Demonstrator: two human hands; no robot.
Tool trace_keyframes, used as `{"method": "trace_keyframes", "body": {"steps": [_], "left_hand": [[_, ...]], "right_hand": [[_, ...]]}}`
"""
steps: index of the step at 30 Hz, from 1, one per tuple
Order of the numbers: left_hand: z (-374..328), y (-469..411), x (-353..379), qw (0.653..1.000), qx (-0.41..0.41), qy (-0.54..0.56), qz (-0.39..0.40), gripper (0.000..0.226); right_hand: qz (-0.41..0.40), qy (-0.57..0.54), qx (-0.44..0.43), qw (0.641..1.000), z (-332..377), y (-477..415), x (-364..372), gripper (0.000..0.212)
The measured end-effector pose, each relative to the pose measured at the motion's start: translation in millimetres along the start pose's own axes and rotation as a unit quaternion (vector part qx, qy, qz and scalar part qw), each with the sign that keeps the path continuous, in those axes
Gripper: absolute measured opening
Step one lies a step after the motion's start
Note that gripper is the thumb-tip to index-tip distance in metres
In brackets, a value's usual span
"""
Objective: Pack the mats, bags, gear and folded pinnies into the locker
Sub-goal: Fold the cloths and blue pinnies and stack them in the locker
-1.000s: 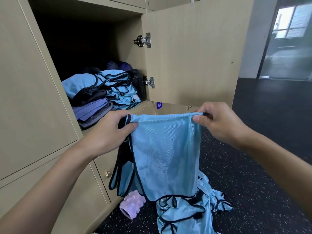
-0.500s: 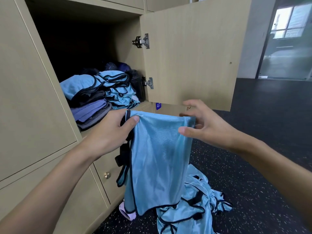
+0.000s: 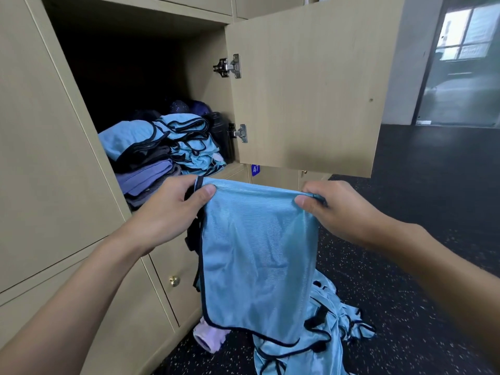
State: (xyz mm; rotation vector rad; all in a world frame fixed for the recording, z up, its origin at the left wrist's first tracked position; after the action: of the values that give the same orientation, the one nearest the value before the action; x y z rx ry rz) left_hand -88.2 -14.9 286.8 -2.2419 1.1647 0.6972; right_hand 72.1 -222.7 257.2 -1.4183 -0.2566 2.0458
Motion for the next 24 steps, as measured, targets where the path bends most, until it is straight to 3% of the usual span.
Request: {"method": "trace_keyframes", "body": {"steps": [6, 11, 14, 17, 24], "left_hand": [[4.4, -1.5, -2.8, 0.999, -0.023, 0.015, -0.022, 0.036], [1.1, 0.2, 0.2, 0.999, -0.019, 0.026, -0.006, 0.035], [-0.2, 1.1, 1.8, 0.999, -0.016, 0.039, -0.003, 0.031], [2.0, 0.9, 0.0, 0.999, -0.019, 0.036, -0.007, 0.031], [13.7, -5.6, -5.1, 0.998, -0.035, 0.038, -0.030, 0.035]], "right_hand": [[-0.045, -0.034, 0.025, 0.998, -5.4, 4.1, -5.7, 0.015], [-0.028, -0.133, 0.013, 0.991, -0.1, 6.7, 6.3, 0.029], [-0.008, -0.057, -0.012, 0.998, -2.1, 4.6, 14.6, 0.005], [-0.021, -0.038, -0.001, 0.999, -5.0, 4.0, 13.8, 0.024], [-0.057, -0.041, 0.018, 0.997, -6.7, 4.6, 5.1, 0.022]]}}
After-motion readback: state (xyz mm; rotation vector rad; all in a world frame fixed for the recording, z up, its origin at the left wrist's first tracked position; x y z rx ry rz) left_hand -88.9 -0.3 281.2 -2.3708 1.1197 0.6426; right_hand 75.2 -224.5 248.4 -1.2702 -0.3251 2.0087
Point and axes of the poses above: each hand's wrist, its own y-axis away from the middle knuckle, its own x-axis out of the palm, z = x × y, the point moved 4 cm from there along -y, towards the middle knuckle, and after that the axes turned 11 degrees about -x, right-handed, at the moved point
